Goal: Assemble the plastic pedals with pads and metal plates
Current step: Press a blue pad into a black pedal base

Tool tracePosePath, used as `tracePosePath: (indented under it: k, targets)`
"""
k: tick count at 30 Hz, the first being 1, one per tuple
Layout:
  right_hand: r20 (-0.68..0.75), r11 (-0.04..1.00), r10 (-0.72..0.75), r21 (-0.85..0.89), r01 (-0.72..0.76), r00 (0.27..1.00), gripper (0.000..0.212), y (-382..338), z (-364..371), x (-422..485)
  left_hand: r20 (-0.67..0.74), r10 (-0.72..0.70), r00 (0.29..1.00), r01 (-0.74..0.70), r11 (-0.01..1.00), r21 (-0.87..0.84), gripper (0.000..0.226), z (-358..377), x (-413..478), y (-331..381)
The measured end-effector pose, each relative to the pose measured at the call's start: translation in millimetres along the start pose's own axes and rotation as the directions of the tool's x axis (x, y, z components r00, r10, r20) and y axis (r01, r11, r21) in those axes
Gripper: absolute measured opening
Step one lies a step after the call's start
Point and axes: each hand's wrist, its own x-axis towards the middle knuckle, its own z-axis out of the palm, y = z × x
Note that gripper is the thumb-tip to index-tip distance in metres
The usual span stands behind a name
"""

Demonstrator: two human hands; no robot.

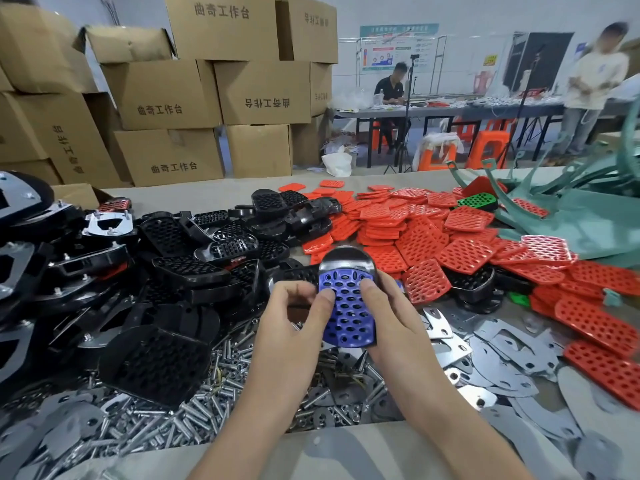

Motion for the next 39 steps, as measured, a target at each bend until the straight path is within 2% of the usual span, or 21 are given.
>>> tracePosePath:
  k: [5, 7, 10, 15, 20, 27, 30, 33, 35, 37, 39]
  targets:
    - [-0.032, 0.999, 0.041, 0.023, -0.040, 0.999, 0.033, -2.4, 1.3, -0.5, 0.090, -0.028, 0.996, 0.037, 0.993, -0.108, 0.015, 0.1, -0.5, 5.1]
    - [-0.007, 0.999, 0.035, -0.016, -0.035, 0.999, 0.023, -3.0, 1.7, -1.7, 0.123, -0.034, 0.992, 0.054, 0.985, -0.162, 0.016, -0.5, -1.7, 8.2]
    - [-0.002, 0.997, 0.041, -0.060, -0.041, 0.999, 0.029, -3.8, 2.7, -2.5, 0.116, -0.061, 0.991, 0.084, 0.975, -0.207, 0.022, -1.9, -1.0, 9.9]
    - [0.018, 0.994, 0.039, -0.103, -0.037, 0.999, 0.033, -5.7, 5.7, -3.0, 0.082, -0.075, 0.994, 0.092, 0.970, -0.225, 0.016, -2.5, 1.2, 9.4]
    - [0.036, 0.994, 0.034, -0.101, -0.030, 0.999, 0.020, -4.9, 4.2, -3.0, 0.101, -0.021, 0.995, 0.041, 0.979, -0.200, 0.017, -2.2, 0.3, 10.9]
    - [-0.010, 0.991, 0.076, -0.108, -0.077, 0.997, 0.031, -7.7, 2.2, -1.6, 0.138, -0.004, 0.990, 0.031, 0.981, -0.192, 0.018, -4.1, -0.1, 10.6]
    - [0.024, 0.991, 0.089, -0.098, -0.087, 0.996, 0.031, -9.0, 0.3, -0.1, 0.178, -0.008, 0.984, 0.041, 0.982, -0.182, 0.017, -3.9, -0.6, 11.6]
    - [0.018, 0.991, 0.065, -0.121, -0.062, 0.998, 0.033, -13.6, 0.0, 1.2, 0.153, -0.009, 0.988, 0.039, 0.980, -0.196, 0.017, -3.3, 0.6, 10.0]
    - [-0.031, 0.995, 0.067, -0.075, -0.069, 0.997, 0.037, -14.2, 0.5, 3.1, 0.139, -0.076, 0.987, 0.116, 0.945, -0.305, 0.033, -3.2, 2.8, 8.2]
    - [-0.097, 0.991, 0.131, 0.051, -0.127, 0.987, 0.040, -14.3, 1.4, 3.9, 0.180, -0.142, 0.973, 0.203, 0.896, -0.394, 0.041, -3.2, 4.8, 7.1]
    - [-0.142, 0.968, 0.211, 0.170, -0.186, 0.967, 0.042, -13.5, 1.1, 3.3, 0.248, -0.164, 0.955, 0.249, 0.897, -0.365, 0.046, -2.3, 3.9, 6.9]
